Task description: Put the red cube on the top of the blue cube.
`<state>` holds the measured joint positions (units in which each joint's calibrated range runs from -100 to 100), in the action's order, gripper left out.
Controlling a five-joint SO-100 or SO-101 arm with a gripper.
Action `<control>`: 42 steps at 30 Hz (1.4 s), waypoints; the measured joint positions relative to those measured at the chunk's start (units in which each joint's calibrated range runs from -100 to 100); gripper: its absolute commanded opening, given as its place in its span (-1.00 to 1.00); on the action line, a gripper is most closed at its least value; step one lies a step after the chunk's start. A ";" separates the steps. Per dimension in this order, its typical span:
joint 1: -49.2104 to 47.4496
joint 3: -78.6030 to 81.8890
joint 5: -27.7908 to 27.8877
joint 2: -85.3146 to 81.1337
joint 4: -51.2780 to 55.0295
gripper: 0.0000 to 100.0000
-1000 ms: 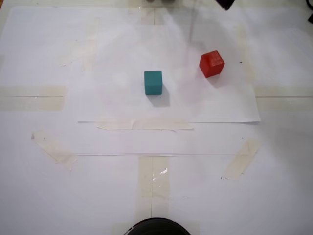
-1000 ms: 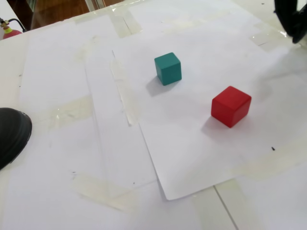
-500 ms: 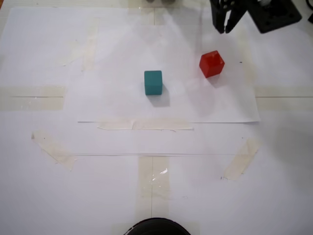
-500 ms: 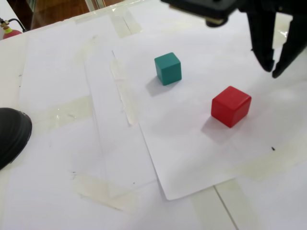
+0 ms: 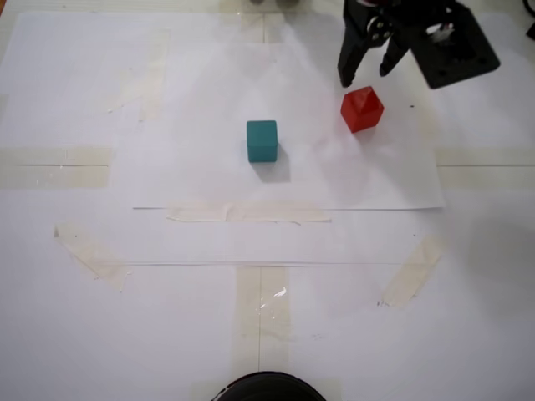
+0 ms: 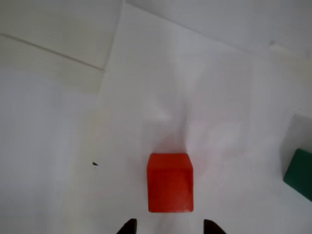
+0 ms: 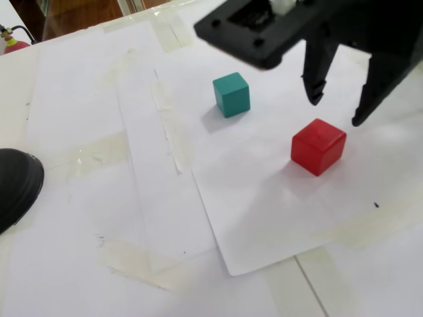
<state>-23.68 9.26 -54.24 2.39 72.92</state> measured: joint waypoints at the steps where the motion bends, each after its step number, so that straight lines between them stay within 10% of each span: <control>1: 0.00 0.00 0.00 0.35 -0.49 -0.50; 42: -0.88 7.14 1.12 7.55 -14.72 -0.58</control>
<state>-24.56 16.40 -53.11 9.93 58.19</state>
